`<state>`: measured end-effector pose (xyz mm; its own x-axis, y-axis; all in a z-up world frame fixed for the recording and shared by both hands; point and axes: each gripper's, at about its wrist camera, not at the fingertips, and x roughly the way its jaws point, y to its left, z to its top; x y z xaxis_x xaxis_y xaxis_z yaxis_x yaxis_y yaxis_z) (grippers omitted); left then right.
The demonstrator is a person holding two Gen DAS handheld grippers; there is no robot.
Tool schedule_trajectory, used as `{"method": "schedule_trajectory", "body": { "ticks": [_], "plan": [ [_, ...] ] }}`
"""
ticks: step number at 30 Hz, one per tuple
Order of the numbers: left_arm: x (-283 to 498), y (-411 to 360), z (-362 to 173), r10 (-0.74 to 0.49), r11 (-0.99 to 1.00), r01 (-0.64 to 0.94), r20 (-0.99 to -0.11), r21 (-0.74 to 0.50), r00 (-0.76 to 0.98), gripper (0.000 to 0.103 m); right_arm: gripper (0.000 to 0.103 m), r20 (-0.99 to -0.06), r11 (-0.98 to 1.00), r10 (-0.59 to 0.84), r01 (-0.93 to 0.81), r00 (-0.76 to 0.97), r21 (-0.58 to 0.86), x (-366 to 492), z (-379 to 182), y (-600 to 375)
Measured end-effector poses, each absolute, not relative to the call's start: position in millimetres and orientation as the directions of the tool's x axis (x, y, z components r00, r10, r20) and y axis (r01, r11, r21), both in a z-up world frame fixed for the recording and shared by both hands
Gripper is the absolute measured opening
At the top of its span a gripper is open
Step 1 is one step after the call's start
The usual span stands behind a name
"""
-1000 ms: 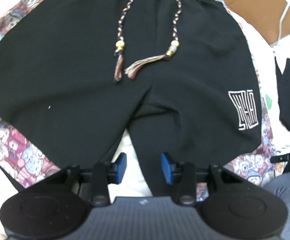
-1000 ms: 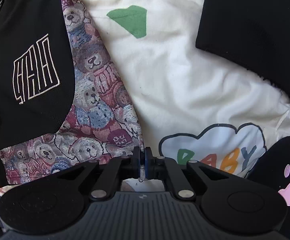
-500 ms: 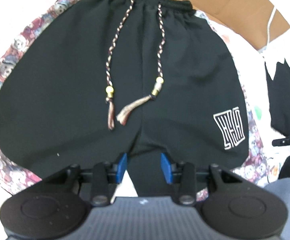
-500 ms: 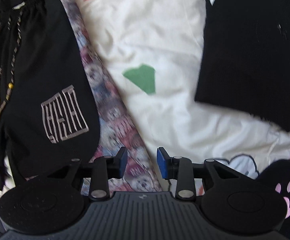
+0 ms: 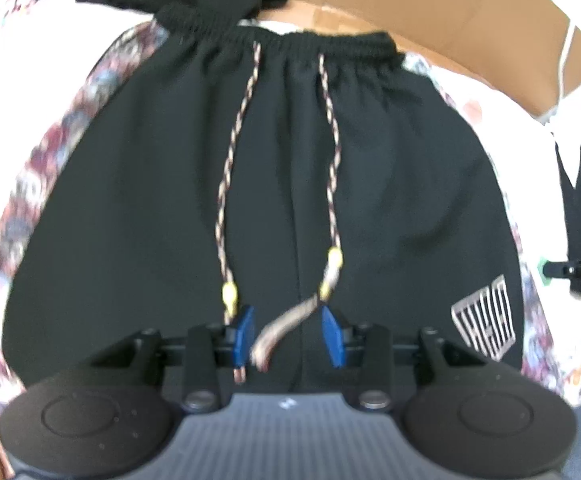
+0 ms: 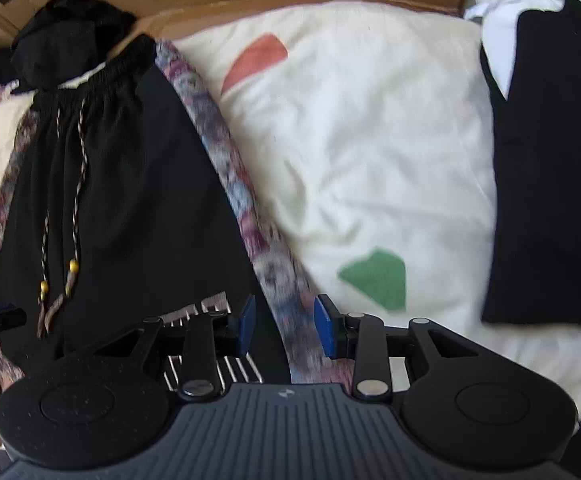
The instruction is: Fold clothes
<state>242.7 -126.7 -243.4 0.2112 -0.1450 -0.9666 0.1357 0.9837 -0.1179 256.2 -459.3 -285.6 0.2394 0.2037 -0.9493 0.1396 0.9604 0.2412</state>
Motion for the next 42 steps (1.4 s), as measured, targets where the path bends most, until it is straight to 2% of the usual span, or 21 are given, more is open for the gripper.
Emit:
{"method": "schedule_trajectory", "body": {
  "ticks": [7, 16, 20, 26, 28, 31, 35, 37, 39, 40, 42],
  "plan": [
    [309, -162, -237, -0.137, 0.976, 0.203, -0.947, -0.080, 0.289, 0.043, 0.036, -0.926, 0.937, 0.242, 0.179, 0.289, 0.301, 276, -306, -482],
    [367, -215, -243, -0.155, 0.948, 0.314, -0.932, -0.047, 0.328, 0.058, 0.036, -0.826, 0.854, 0.378, 0.186, 0.418, 0.485, 284, -336, -475],
    [383, -238, -253, -0.133, 0.928, 0.373, -0.933, 0.001, 0.333, 0.063, 0.036, -0.811, 0.863, 0.360, 0.165, 0.461, 0.477, 288, -345, -458],
    [398, -260, -266, -0.117, 0.895, 0.441, -0.915, 0.072, 0.386, 0.065, 0.036, -0.777, 0.883, 0.366, 0.074, 0.512, 0.464, 289, -330, -453],
    [404, -268, -271, -0.113, 0.878, 0.469, -0.913, 0.092, 0.391, 0.068, 0.036, -0.741, 0.867, 0.380, 0.066, 0.554, 0.494, 288, -320, -462],
    [412, -280, -283, -0.081, 0.841, 0.524, -0.924, 0.138, 0.374, 0.066, 0.036, -0.702, 0.833, 0.385, 0.102, 0.599, 0.543, 287, -315, -481],
    [423, -286, -299, -0.036, 0.810, 0.556, -0.930, 0.188, 0.367, 0.057, 0.036, -0.717, 0.812, 0.396, 0.146, 0.573, 0.565, 297, -330, -483],
    [426, -285, -304, -0.036, 0.795, 0.575, -0.931, 0.194, 0.363, 0.042, 0.036, -0.716, 0.813, 0.402, 0.137, 0.571, 0.566, 301, -330, -480],
    [426, -281, -308, -0.053, 0.776, 0.601, -0.930, 0.191, 0.364, 0.012, 0.036, -0.710, 0.809, 0.398, 0.144, 0.581, 0.571, 303, -328, -482],
    [427, -277, -308, -0.046, 0.773, 0.602, -0.929, 0.200, 0.368, 0.000, 0.036, -0.705, 0.800, 0.389, 0.162, 0.593, 0.577, 304, -327, -486],
    [432, -267, -306, -0.034, 0.787, 0.582, -0.927, 0.205, 0.373, 0.000, 0.036, -0.702, 0.794, 0.384, 0.174, 0.599, 0.583, 303, -329, -490]
  ]
}}
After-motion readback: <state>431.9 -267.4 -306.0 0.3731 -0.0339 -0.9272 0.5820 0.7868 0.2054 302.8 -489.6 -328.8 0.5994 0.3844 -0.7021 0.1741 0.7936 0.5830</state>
